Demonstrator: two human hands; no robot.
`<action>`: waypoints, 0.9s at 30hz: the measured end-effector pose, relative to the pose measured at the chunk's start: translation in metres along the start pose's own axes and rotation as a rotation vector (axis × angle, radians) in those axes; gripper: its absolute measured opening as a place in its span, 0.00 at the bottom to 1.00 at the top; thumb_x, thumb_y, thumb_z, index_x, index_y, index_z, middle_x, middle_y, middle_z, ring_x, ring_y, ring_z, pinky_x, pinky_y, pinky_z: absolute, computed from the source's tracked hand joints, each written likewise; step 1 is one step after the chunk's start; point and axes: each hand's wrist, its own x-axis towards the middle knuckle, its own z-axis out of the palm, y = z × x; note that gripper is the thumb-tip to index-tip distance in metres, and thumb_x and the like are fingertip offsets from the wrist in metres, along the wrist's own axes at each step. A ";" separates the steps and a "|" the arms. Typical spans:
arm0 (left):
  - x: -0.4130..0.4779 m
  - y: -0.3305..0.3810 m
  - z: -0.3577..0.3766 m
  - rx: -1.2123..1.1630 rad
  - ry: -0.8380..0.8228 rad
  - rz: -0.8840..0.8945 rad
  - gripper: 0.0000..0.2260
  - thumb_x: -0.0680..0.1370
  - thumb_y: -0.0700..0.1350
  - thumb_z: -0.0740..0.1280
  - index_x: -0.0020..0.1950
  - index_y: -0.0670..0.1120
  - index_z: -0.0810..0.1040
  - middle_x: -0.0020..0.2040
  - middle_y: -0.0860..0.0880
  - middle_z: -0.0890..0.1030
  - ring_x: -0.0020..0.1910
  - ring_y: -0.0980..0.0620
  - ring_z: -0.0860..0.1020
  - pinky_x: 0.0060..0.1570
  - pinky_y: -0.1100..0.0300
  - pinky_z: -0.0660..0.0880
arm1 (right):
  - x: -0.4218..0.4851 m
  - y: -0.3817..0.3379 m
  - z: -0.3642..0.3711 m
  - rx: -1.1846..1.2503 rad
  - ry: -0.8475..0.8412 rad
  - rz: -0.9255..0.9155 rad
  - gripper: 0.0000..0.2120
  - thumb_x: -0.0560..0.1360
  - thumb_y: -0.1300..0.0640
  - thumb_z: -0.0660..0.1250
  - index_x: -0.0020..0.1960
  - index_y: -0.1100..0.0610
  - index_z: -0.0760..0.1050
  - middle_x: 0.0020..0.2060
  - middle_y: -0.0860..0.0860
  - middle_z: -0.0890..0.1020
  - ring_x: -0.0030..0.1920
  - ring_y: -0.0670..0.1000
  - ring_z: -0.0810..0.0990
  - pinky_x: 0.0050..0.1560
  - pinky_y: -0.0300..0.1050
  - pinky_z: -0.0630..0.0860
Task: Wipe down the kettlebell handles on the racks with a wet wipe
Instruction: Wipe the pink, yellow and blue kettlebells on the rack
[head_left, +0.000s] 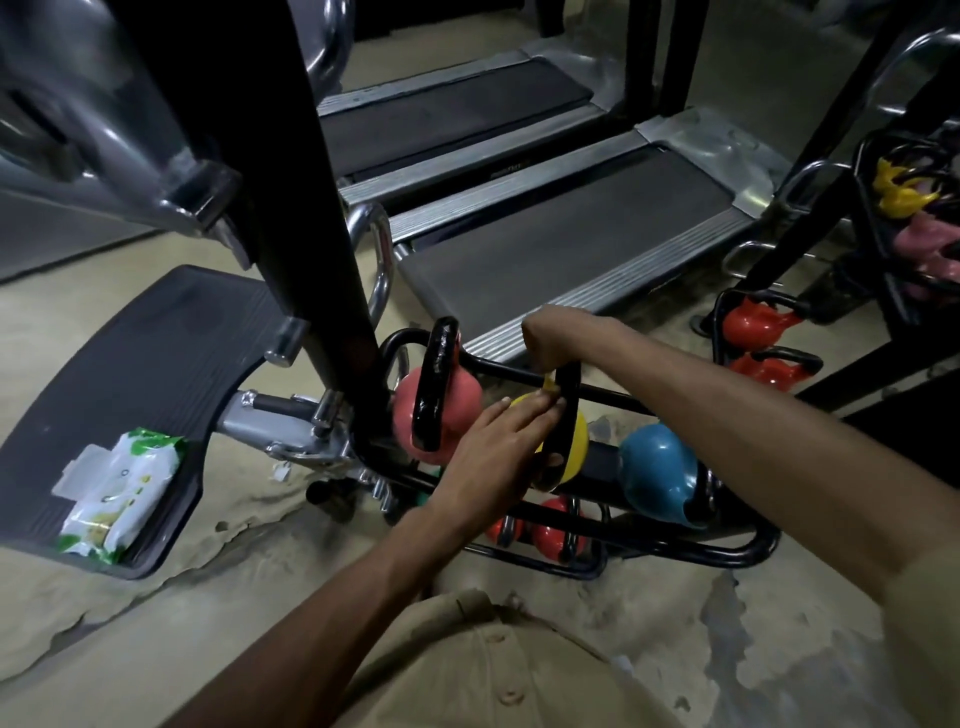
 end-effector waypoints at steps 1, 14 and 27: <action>0.000 0.001 0.000 0.007 -0.001 -0.001 0.28 0.82 0.51 0.67 0.81 0.49 0.66 0.81 0.50 0.66 0.79 0.52 0.64 0.79 0.53 0.59 | 0.001 0.005 -0.001 0.052 0.016 0.018 0.09 0.75 0.57 0.70 0.53 0.59 0.83 0.54 0.59 0.85 0.54 0.61 0.84 0.52 0.49 0.82; -0.002 0.011 0.001 0.005 0.027 -0.072 0.29 0.80 0.49 0.72 0.80 0.47 0.69 0.80 0.52 0.68 0.77 0.54 0.67 0.75 0.50 0.67 | -0.041 0.001 0.118 2.643 0.316 0.593 0.06 0.81 0.64 0.63 0.48 0.60 0.78 0.30 0.53 0.83 0.27 0.49 0.83 0.26 0.40 0.78; -0.017 0.027 0.008 0.050 0.060 -0.059 0.31 0.77 0.40 0.74 0.79 0.45 0.70 0.80 0.51 0.68 0.76 0.52 0.70 0.74 0.53 0.68 | -0.099 -0.026 0.127 2.148 0.577 0.402 0.11 0.82 0.62 0.65 0.60 0.56 0.83 0.55 0.56 0.86 0.52 0.49 0.84 0.56 0.45 0.80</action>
